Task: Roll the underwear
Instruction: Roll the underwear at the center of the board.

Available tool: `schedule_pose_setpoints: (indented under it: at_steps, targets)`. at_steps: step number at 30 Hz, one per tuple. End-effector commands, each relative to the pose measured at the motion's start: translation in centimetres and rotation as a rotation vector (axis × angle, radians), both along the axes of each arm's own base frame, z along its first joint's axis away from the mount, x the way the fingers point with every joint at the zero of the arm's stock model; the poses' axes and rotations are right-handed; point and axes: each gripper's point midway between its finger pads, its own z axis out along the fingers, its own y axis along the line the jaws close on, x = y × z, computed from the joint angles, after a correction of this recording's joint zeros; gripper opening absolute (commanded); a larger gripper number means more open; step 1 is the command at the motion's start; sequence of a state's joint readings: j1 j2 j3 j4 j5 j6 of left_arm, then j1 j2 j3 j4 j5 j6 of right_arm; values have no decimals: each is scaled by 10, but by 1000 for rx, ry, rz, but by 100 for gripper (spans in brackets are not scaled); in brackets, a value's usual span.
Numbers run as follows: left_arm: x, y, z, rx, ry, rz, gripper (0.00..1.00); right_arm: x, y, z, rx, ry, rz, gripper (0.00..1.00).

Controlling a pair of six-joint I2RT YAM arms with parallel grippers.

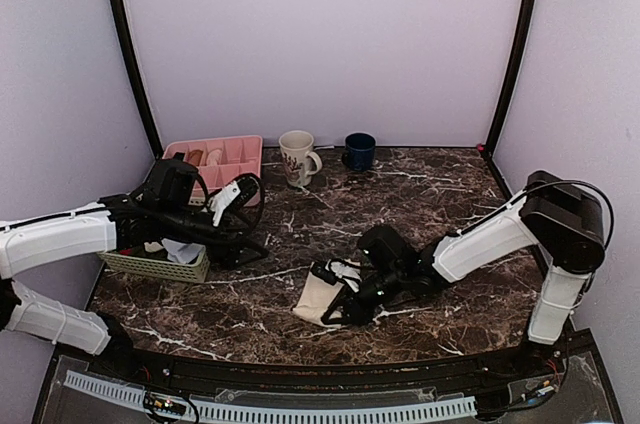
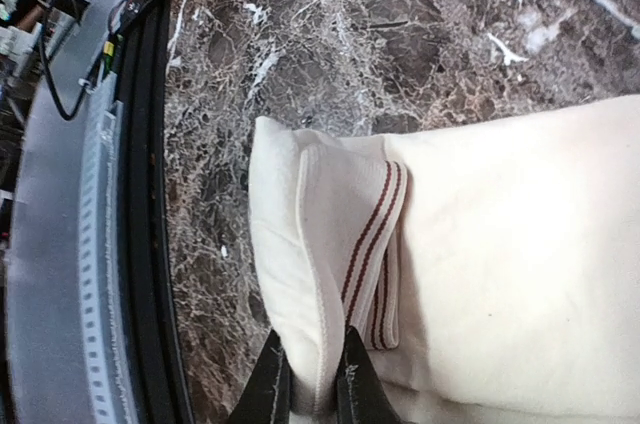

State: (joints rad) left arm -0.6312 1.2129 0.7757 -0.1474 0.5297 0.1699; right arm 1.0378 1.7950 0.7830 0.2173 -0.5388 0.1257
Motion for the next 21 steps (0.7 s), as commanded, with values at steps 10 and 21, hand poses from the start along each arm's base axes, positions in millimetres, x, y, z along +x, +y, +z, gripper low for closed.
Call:
schedule_pose_setpoints:
  at_steps: [10, 21]
  targets:
    - [-1, 25, 18, -17, -142, 159, 91, -26, -16, -21, -76, 614, -2, 0]
    - [-95, -47, -53, 145, -377, -332, 81, -22, -27, -44, -170, 666, -24, 0]
